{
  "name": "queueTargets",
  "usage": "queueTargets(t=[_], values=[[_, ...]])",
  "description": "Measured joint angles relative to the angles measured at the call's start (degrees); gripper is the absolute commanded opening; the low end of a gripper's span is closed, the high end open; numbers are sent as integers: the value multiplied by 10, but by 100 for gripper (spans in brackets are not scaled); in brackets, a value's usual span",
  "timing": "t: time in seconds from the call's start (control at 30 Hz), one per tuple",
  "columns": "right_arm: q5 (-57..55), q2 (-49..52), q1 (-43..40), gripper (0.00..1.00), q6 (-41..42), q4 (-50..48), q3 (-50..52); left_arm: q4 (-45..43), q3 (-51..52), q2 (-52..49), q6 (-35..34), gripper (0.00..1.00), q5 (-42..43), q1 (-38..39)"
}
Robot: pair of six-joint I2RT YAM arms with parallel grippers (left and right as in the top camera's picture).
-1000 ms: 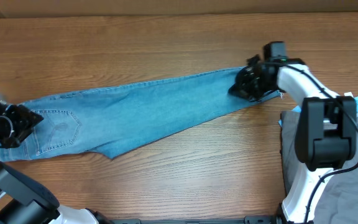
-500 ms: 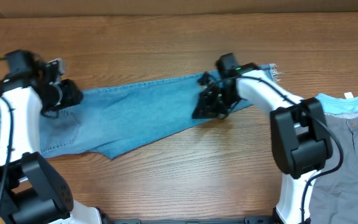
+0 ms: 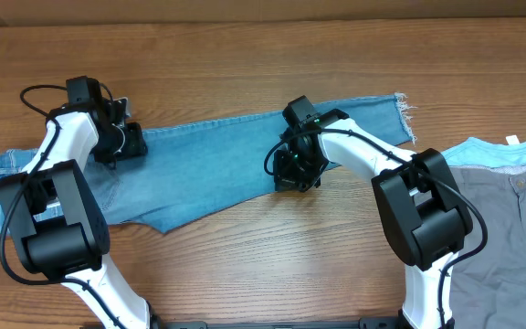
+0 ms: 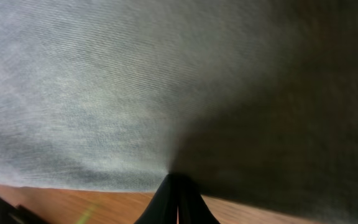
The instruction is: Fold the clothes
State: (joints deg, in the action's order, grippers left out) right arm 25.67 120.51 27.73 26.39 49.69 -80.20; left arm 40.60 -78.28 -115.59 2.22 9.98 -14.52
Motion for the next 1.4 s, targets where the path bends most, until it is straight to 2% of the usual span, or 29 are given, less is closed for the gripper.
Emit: queueTargets(t=[0.13, 0.37, 0.43, 0.5, 0.57, 0.77, 0.87, 0.97, 1.1, 1.2, 1.4], values=[[-4, 0, -7, 9, 18, 12, 0, -22, 0, 0, -37, 49, -37, -16], [-21, 0, -52, 15, -9, 63, -11, 90, -68, 1, -59, 66, -29, -63], [-30, -2, -75, 20, -28, 69, -17, 136, -108, 7, -62, 70, -28, -76], [-37, -16, -101, 30, -41, 68, -18, 177, -142, 21, -64, 70, -28, -87], [-41, -36, -121, 33, -53, 66, -19, 223, -172, 50, -64, 65, -28, -98], [-43, -91, -190, 31, -59, 64, -29, 319, -189, 128, -85, 48, -55, -134], [-46, -91, -223, 22, -61, 64, -28, 299, -153, 129, -97, 42, -76, -154], [-49, -91, -240, 22, -56, 61, -25, 237, -78, 128, -104, 41, -90, -177], [-51, -91, -243, 15, -56, 51, -11, 104, 17, 123, -113, 49, -101, -207], [-47, -91, -241, 15, -57, 53, -5, 33, 69, 122, -116, 53, -106, -229], [3, -91, -210, 16, -94, 68, -3, -23, 102, 122, -117, 58, -107, -244]])
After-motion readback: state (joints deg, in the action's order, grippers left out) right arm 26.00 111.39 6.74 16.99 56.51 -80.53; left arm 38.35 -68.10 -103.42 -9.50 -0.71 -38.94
